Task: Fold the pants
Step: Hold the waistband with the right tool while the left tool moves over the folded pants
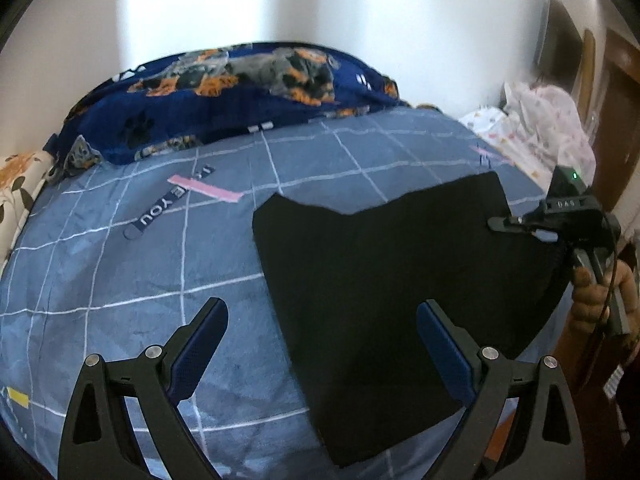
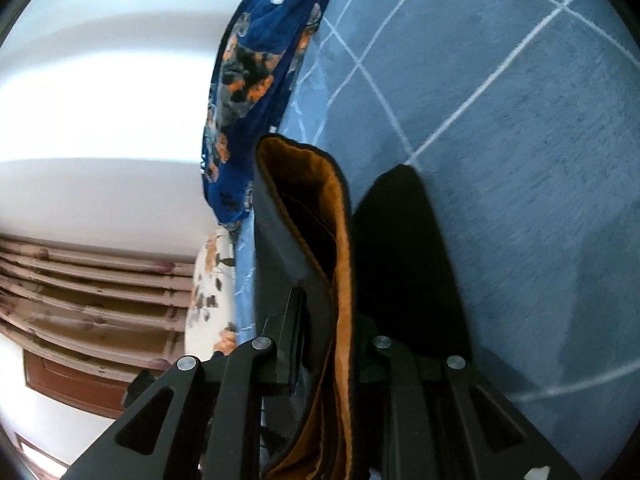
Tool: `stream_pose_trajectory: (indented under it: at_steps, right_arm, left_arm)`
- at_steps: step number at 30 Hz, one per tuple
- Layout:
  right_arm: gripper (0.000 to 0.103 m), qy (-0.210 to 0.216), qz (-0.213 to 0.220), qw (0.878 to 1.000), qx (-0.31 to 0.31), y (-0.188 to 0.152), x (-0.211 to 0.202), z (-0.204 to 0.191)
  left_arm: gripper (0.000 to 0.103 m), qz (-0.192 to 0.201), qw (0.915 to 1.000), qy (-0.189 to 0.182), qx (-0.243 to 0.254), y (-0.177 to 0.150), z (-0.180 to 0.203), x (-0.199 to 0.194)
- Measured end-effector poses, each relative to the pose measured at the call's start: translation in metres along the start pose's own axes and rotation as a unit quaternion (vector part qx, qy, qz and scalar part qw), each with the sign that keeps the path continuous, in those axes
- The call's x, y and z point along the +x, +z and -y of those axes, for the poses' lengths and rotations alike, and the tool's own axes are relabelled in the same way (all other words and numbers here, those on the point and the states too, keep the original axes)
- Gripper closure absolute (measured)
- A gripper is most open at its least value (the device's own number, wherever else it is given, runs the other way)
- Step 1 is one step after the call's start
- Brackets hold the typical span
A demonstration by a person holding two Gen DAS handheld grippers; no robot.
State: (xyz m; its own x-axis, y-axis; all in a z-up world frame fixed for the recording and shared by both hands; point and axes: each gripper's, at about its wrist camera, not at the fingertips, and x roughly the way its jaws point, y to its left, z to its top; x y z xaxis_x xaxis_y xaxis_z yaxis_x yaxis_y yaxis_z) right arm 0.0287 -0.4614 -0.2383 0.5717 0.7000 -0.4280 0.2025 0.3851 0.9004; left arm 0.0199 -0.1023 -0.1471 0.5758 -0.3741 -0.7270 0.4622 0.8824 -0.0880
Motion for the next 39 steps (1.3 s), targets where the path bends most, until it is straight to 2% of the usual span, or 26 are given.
stream_pose_trajectory:
  at_steps: [4, 8, 12, 15, 17, 18, 21, 23, 26, 28, 32, 34, 35, 36, 37, 39]
  right_arm:
    - [0.085, 0.007, 0.003, 1.000, 0.000, 0.007, 0.001, 0.011]
    - [0.080, 0.012, 0.032, 0.999, 0.021, 0.014, -0.012, 0.018]
    - [0.077, -0.003, 0.097, 0.995, 0.021, 0.005, -0.058, 0.013]
    - [0.076, 0.032, 0.113, 0.993, 0.019, -0.019, -0.093, 0.003]
    - [0.068, 0.057, 0.096, 0.994, -0.002, -0.040, -0.109, -0.013]
    - [0.063, 0.052, 0.081, 0.995, -0.011, -0.050, -0.110, -0.020]
    - [0.062, 0.020, 0.040, 0.999, -0.007, -0.081, -0.100, -0.025]
    - [0.062, -0.004, 0.037, 0.999, 0.014, -0.091, -0.093, -0.015]
    - [0.062, 0.000, 0.043, 0.998, 0.049, -0.093, -0.086, 0.006]
    - [0.062, 0.019, 0.052, 0.997, 0.062, -0.091, -0.080, 0.011]
    - [0.062, -0.001, 0.061, 0.996, 0.072, -0.082, -0.071, 0.010]
    - [0.070, -0.025, 0.061, 0.995, 0.080, -0.079, -0.064, 0.009]
    - [0.086, -0.035, 0.060, 0.994, 0.087, -0.078, -0.061, 0.009]
    - [0.091, -0.047, 0.059, 0.993, 0.089, -0.078, -0.061, 0.010]
    - [0.091, -0.062, 0.061, 0.992, 0.087, -0.078, -0.060, 0.010]
    - [0.092, -0.063, 0.078, 0.991, 0.084, -0.082, -0.064, 0.004]
  left_arm:
    - [0.008, -0.022, 0.9997, -0.002, 0.003, -0.007, 0.001, 0.012]
    - [0.008, -0.047, 0.9989, 0.000, 0.006, -0.016, 0.002, 0.025]
    - [0.008, -0.060, 0.9980, -0.014, -0.011, -0.019, -0.002, 0.031]
    - [0.008, -0.059, 0.9980, -0.018, -0.013, -0.019, -0.005, 0.030]
    - [0.008, -0.054, 0.9982, -0.020, -0.014, -0.018, -0.006, 0.028]
    - [0.008, -0.052, 0.9983, -0.021, -0.017, -0.019, -0.007, 0.026]
    - [0.008, -0.053, 0.9979, -0.028, -0.025, -0.018, -0.010, 0.025]
    - [0.008, -0.052, 0.9977, -0.031, -0.032, -0.019, -0.013, 0.023]
    - [0.008, -0.054, 0.9974, -0.034, -0.034, -0.018, -0.015, 0.022]
    - [0.008, -0.055, 0.9973, -0.035, -0.035, -0.019, -0.016, 0.020]
    - [0.008, -0.052, 0.9970, -0.040, -0.041, -0.019, -0.018, 0.018]
    - [0.008, -0.054, 0.9966, -0.042, -0.045, -0.020, -0.018, 0.018]
    - [0.008, -0.056, 0.9964, -0.044, -0.046, -0.021, -0.018, 0.019]
    - [0.008, -0.059, 0.9961, -0.045, -0.047, -0.021, -0.018, 0.020]
    - [0.008, -0.061, 0.9960, -0.046, -0.048, -0.022, -0.018, 0.020]
    - [0.008, -0.066, 0.9957, -0.046, -0.047, -0.022, -0.018, 0.021]
